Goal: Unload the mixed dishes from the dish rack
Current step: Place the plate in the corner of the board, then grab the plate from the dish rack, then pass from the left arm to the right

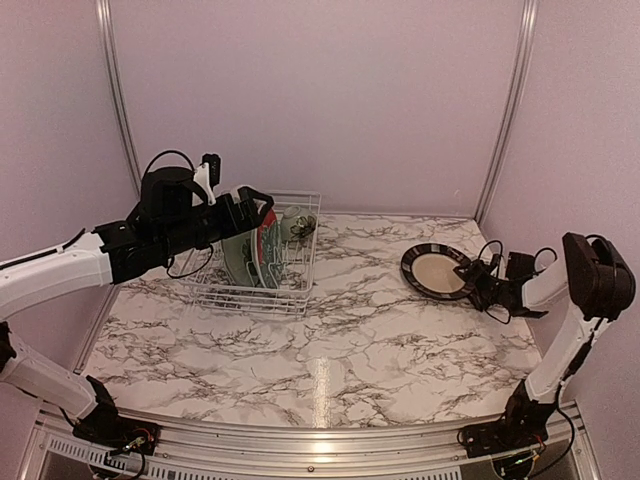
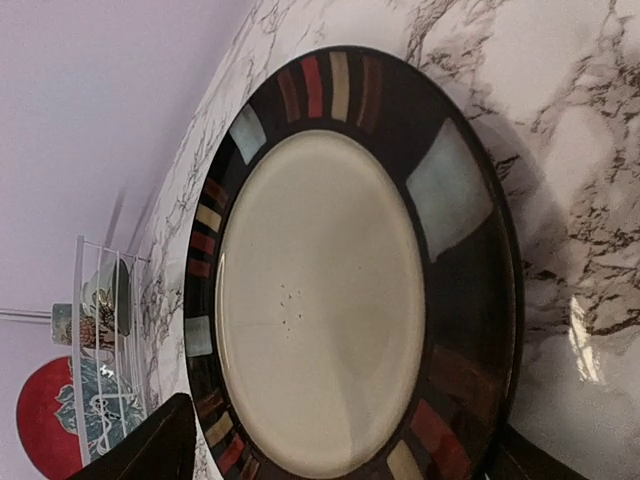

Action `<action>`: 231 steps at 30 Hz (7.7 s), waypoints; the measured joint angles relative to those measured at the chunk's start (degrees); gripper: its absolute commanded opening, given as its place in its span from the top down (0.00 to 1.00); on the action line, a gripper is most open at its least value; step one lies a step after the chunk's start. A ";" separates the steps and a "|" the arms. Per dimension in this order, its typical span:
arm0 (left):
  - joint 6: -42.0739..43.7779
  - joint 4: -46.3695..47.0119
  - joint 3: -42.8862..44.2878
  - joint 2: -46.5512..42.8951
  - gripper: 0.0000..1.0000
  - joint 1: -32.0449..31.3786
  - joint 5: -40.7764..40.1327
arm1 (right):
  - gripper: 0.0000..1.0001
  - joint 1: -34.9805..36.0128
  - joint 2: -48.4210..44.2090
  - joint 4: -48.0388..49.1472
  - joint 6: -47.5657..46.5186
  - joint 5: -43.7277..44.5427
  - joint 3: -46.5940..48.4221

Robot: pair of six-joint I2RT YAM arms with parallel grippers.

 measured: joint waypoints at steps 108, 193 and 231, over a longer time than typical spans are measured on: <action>9.90 -51.84 51.63 44.19 1.00 -2.69 -35.26 | 0.07 12.20 -44.81 -37.05 -23.30 32.76 0.83; -22.12 28.52 -6.29 17.42 1.00 6.49 22.67 | 0.64 46.42 -5.64 20.28 18.18 -0.79 9.75; -6.08 16.31 -4.35 6.49 0.06 5.73 11.19 | 1.00 18.25 -28.30 -2.84 9.86 -1.29 -4.55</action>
